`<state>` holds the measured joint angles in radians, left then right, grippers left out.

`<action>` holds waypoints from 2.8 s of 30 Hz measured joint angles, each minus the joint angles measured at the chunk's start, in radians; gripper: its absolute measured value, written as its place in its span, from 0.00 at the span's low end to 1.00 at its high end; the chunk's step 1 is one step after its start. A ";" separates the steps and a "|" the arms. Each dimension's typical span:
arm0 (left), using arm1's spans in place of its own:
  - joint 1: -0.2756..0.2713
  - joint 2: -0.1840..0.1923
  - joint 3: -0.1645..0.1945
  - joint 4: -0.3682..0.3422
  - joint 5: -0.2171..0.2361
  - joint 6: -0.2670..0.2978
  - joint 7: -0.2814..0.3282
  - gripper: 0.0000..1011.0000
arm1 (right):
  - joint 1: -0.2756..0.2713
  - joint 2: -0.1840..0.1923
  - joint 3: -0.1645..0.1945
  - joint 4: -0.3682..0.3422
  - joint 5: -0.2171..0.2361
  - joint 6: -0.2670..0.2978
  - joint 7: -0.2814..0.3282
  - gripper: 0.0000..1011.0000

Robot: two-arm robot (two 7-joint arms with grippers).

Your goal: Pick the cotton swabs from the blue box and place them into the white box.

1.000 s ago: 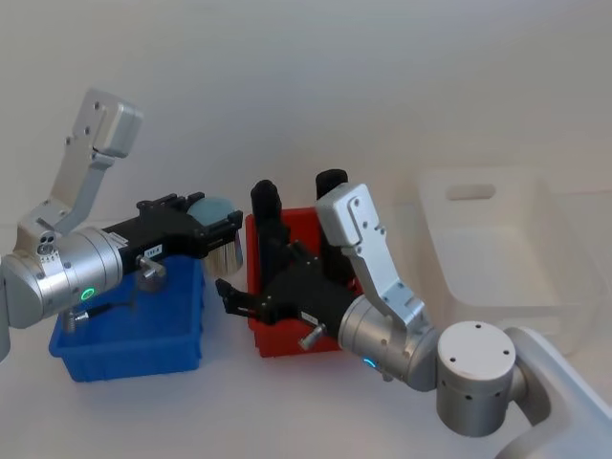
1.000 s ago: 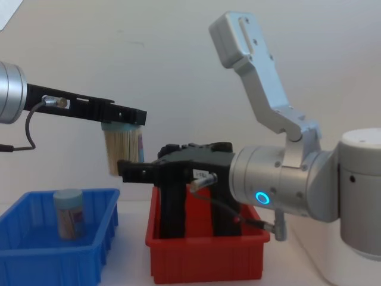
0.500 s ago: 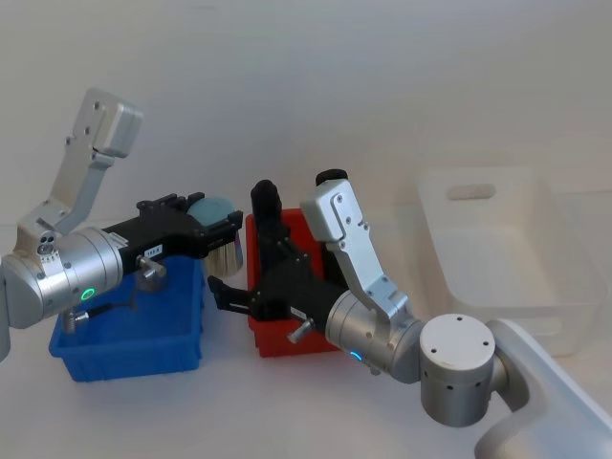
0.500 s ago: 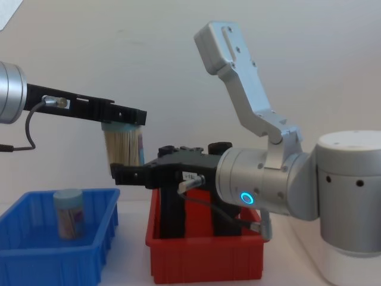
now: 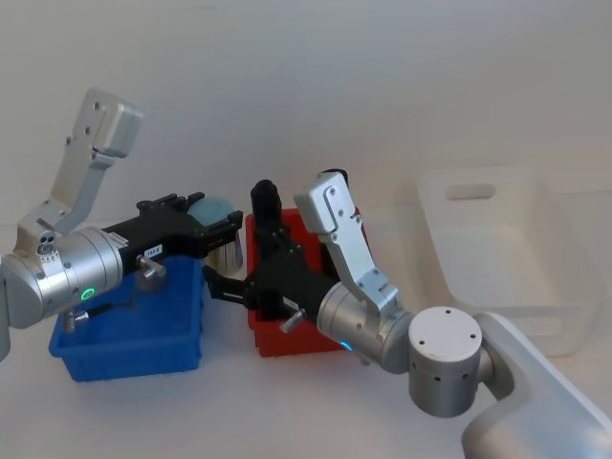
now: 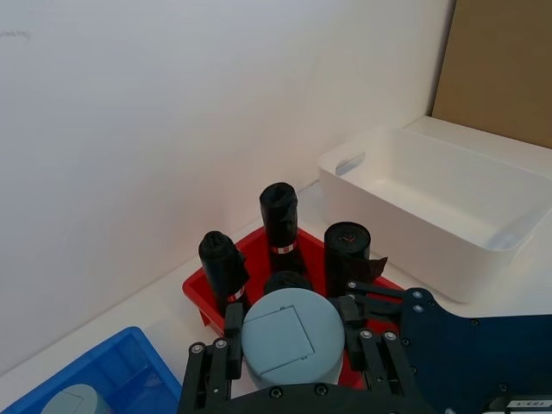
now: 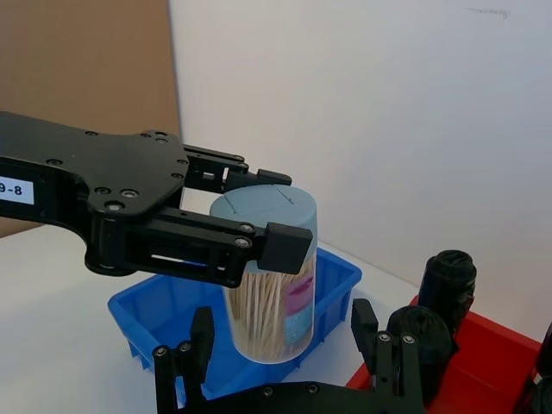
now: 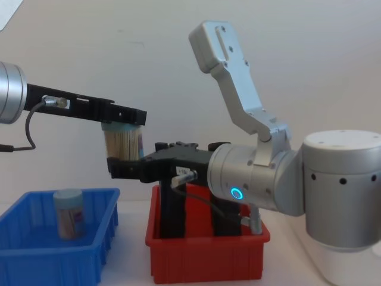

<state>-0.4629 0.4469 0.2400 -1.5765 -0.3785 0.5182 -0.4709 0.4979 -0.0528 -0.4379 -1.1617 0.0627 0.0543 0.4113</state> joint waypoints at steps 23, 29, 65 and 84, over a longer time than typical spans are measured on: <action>0.000 0.000 0.000 0.000 0.000 0.000 0.000 0.66 | 0.052 -0.032 -0.006 0.101 0.030 -0.033 0.013 0.75; 0.000 0.000 -0.001 0.000 0.001 0.000 0.001 0.66 | 0.064 -0.038 -0.006 0.123 0.043 -0.043 0.023 0.63; 0.000 0.000 0.000 0.000 0.000 0.000 0.000 0.99 | 0.071 -0.042 -0.011 0.149 0.066 -0.049 0.003 0.63; 0.000 0.000 0.000 0.000 0.000 0.000 0.000 0.99 | 0.004 -0.023 -0.020 0.040 0.042 -0.006 -0.221 0.63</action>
<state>-0.4629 0.4469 0.2400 -1.5765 -0.3785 0.5183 -0.4709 0.5014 -0.0763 -0.4581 -1.1214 0.1052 0.0484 0.1902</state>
